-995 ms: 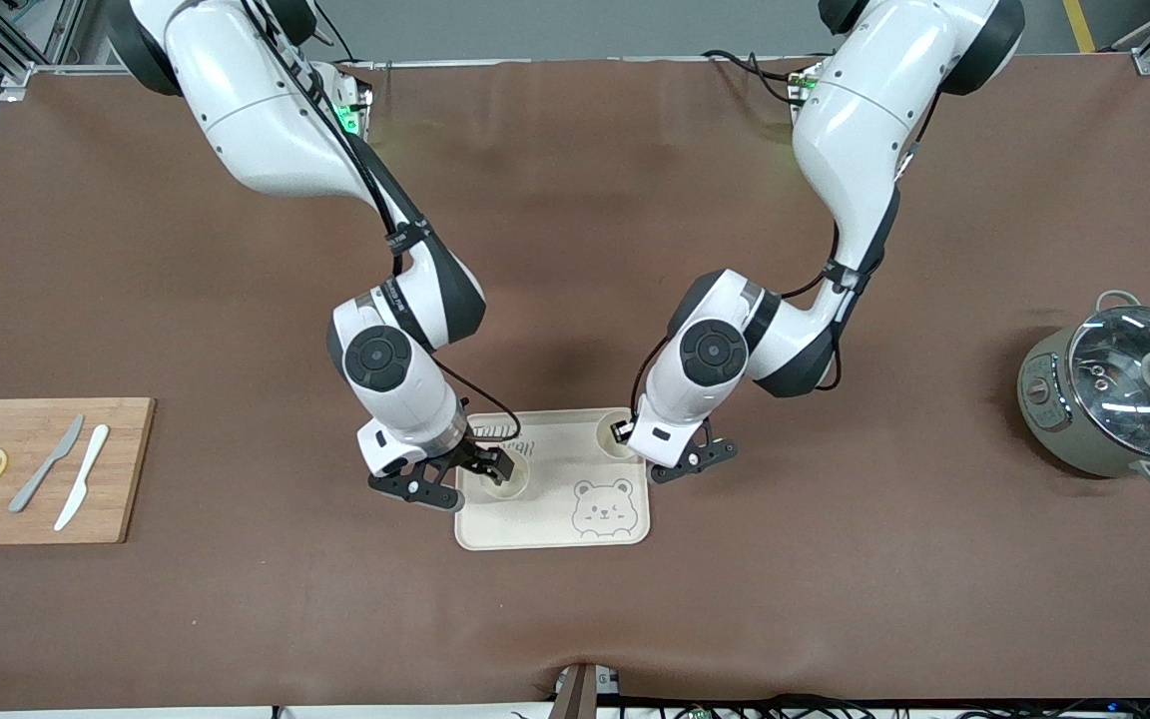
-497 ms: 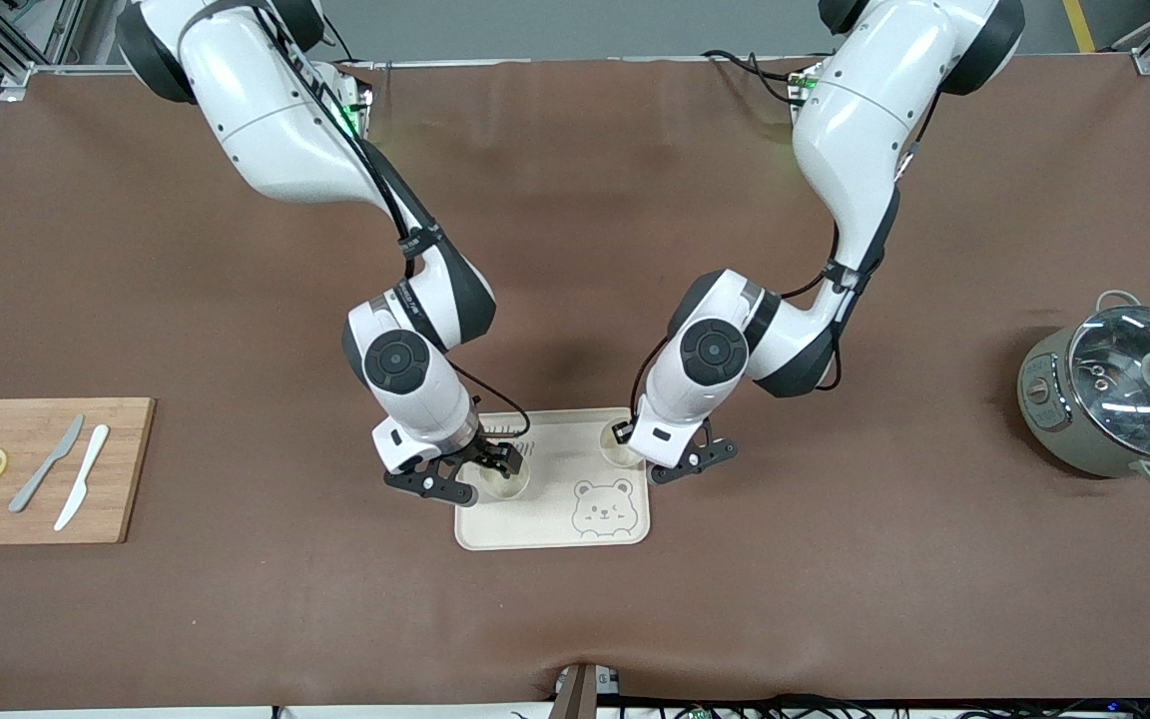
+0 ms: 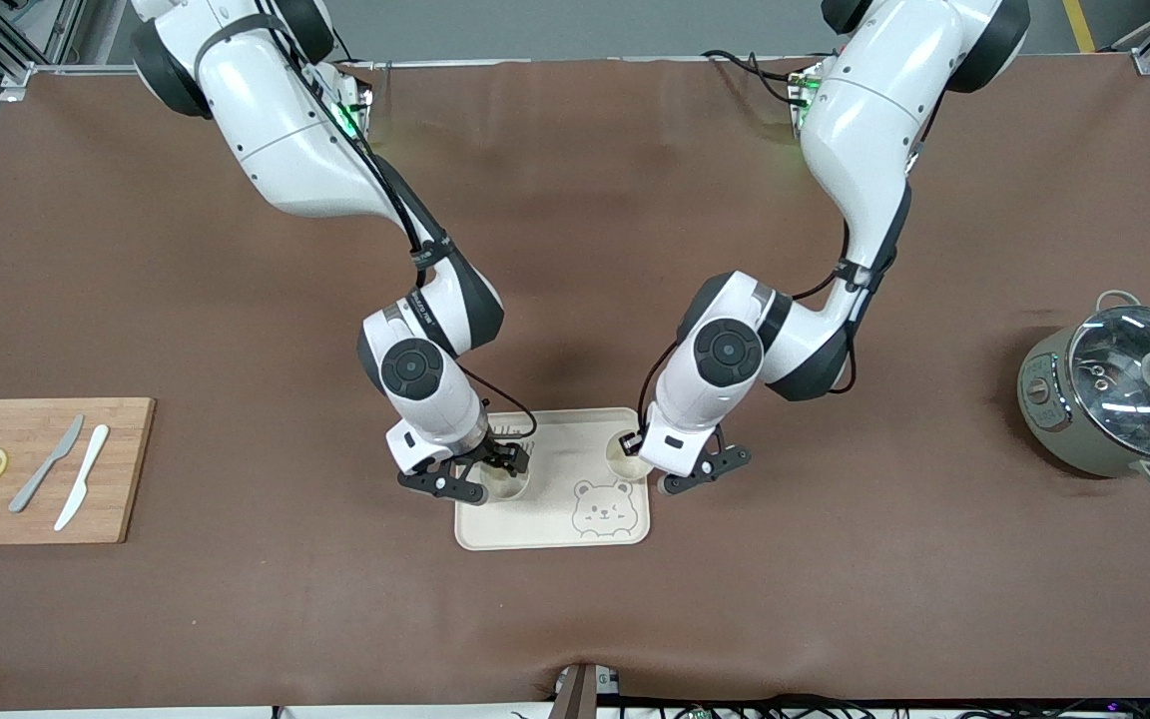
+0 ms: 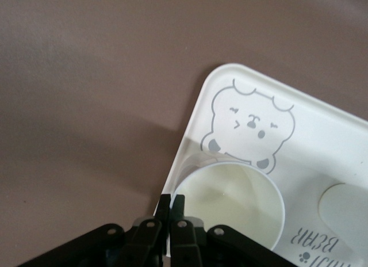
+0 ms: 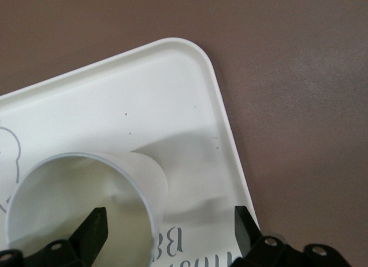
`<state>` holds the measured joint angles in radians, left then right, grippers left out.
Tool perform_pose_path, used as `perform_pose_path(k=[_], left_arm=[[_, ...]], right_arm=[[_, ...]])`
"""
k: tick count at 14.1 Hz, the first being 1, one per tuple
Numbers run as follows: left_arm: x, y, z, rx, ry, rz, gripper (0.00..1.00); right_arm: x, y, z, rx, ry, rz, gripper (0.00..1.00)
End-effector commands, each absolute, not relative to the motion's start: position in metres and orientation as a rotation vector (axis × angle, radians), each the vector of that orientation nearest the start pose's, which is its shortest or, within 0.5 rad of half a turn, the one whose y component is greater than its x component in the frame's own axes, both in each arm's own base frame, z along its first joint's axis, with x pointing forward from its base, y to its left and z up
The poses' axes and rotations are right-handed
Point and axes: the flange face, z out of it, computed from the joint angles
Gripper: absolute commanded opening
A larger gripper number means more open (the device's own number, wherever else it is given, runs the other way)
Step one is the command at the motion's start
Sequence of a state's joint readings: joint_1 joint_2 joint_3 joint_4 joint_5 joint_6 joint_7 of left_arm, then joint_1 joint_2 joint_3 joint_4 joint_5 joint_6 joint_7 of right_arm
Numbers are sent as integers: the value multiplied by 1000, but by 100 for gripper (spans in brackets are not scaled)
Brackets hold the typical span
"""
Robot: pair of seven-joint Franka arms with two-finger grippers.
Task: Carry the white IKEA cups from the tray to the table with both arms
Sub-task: 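Lift the cups off the tray and carry them apart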
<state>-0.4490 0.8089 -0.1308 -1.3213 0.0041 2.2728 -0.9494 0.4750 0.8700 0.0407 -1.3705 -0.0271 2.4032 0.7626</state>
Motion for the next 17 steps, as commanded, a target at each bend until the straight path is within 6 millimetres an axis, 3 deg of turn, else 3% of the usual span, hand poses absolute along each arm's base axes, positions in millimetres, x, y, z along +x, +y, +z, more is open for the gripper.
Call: perform_pose_path(k=[1,6,7,10,12,14,17], left_arm=[[657,-378,288,-3219,-747,-133,0],[686,-321,295,-3170,-794,-192,0],[690,-312,296,-3159,-778,-210,0],[705,-274,302,-3138,-778,-230,0],[707,-258,300,-3122,-746,-188,0],[716,-222,294,-3103,-704,-156,0],[726,-184,294,-3104,-654,-143,0]], right_arm=[[663,361,213,-3004,404,-209,61],[665,363,219,-2991,411,-213,4],[664,364,221,-2988,422,-214,0],[664,365,221,-2983,437,-214,0],[665,364,221,-2985,437,-216,0],[665,364,223,-2986,438,-212,0],[669,352,239,-2993,462,-182,0]])
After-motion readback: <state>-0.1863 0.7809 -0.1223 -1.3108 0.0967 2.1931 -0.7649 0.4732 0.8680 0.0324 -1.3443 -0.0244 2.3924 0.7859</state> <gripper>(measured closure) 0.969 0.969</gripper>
